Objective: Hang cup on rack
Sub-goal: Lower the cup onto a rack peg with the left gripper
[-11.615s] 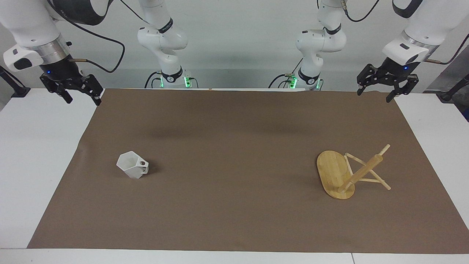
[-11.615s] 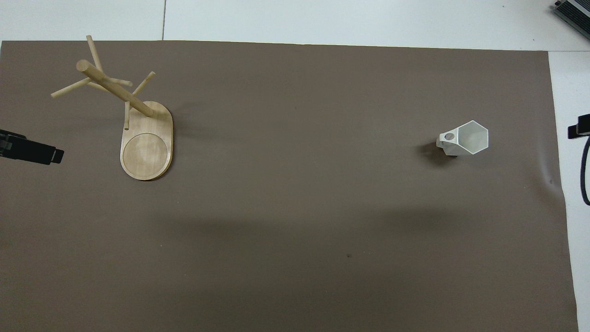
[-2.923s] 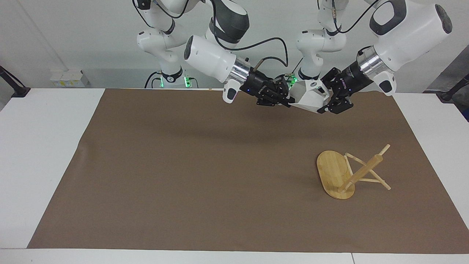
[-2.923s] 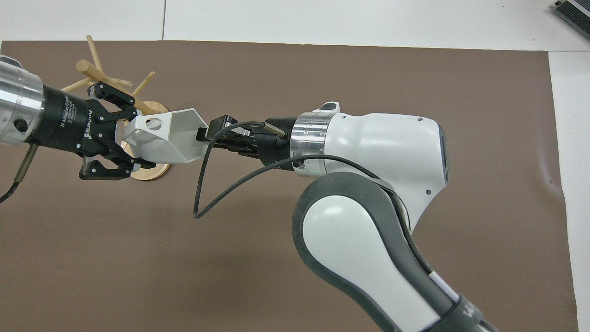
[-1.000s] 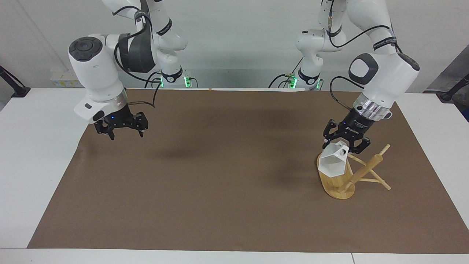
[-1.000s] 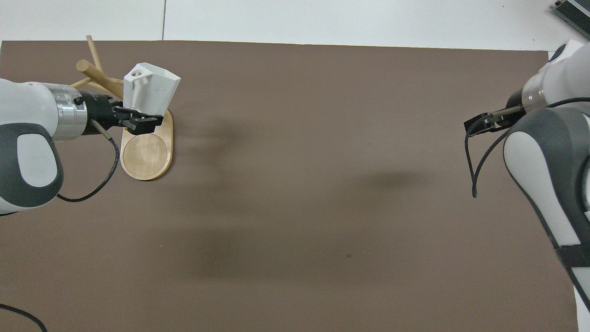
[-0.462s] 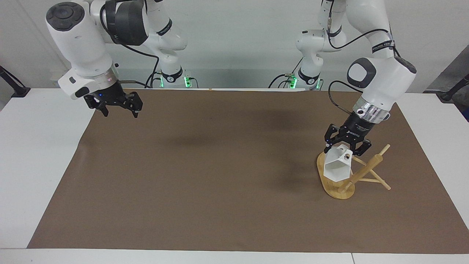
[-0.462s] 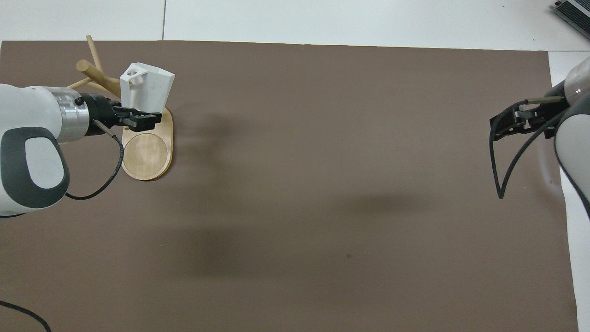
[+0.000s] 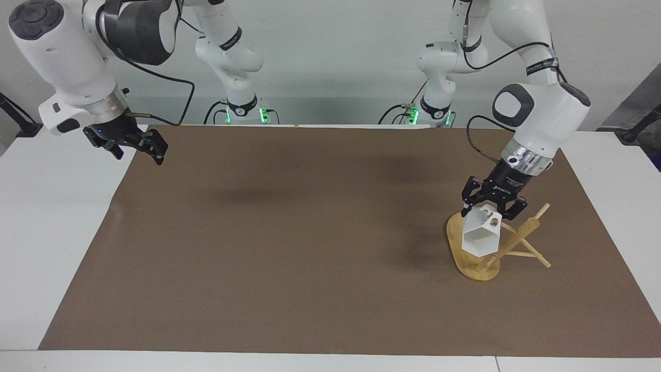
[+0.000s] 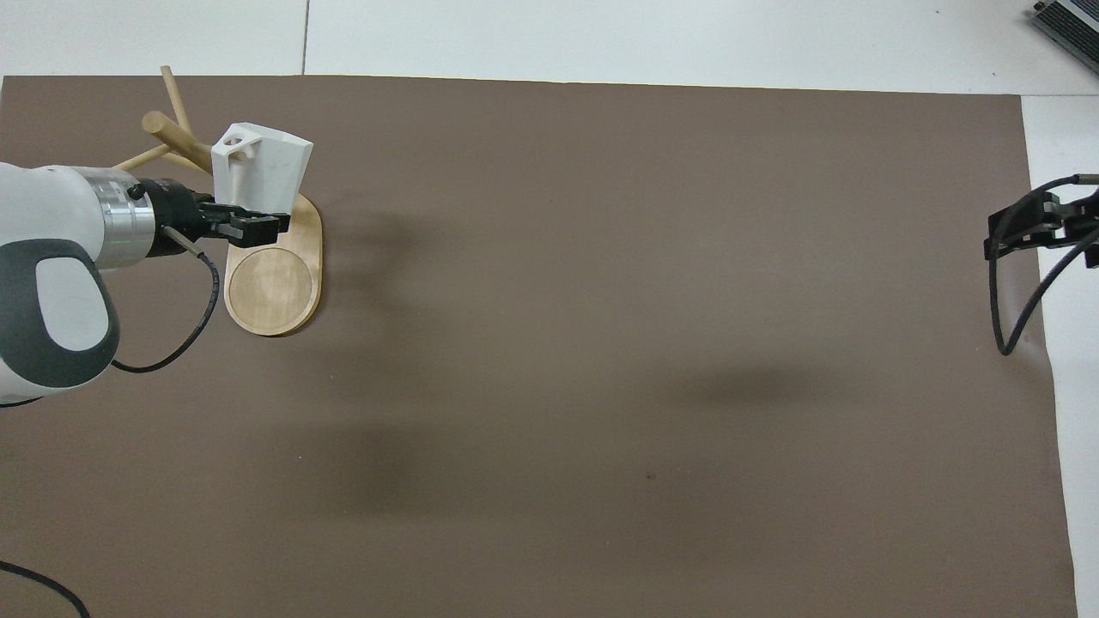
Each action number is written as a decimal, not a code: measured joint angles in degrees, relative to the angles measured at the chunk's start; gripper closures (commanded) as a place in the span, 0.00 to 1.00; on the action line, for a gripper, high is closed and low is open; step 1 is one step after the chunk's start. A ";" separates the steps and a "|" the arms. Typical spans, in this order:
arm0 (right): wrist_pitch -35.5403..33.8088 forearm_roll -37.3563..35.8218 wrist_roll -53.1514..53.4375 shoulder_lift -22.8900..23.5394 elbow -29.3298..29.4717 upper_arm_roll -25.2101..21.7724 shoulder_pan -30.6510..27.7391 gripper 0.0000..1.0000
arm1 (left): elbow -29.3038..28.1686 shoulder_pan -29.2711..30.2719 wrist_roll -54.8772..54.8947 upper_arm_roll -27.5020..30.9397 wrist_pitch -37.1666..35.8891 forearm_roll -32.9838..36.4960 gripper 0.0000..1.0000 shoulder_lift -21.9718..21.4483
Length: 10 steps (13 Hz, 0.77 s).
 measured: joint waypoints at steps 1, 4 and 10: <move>0.00 0.00 0.00 0.00 -0.02 0.19 0.43 0.00 | -0.01 0.20 0.00 0.01 -0.01 0.00 0.59 0.00; 0.00 0.00 0.00 -0.01 -0.12 0.58 1.10 0.00 | -0.01 0.35 0.00 -0.02 -0.01 0.00 0.13 -0.02; 5.57 0.00 0.02 -0.10 -0.09 -0.16 1.30 0.00 | 0.99 0.36 1.25 -0.07 -2.95 0.03 0.00 -0.84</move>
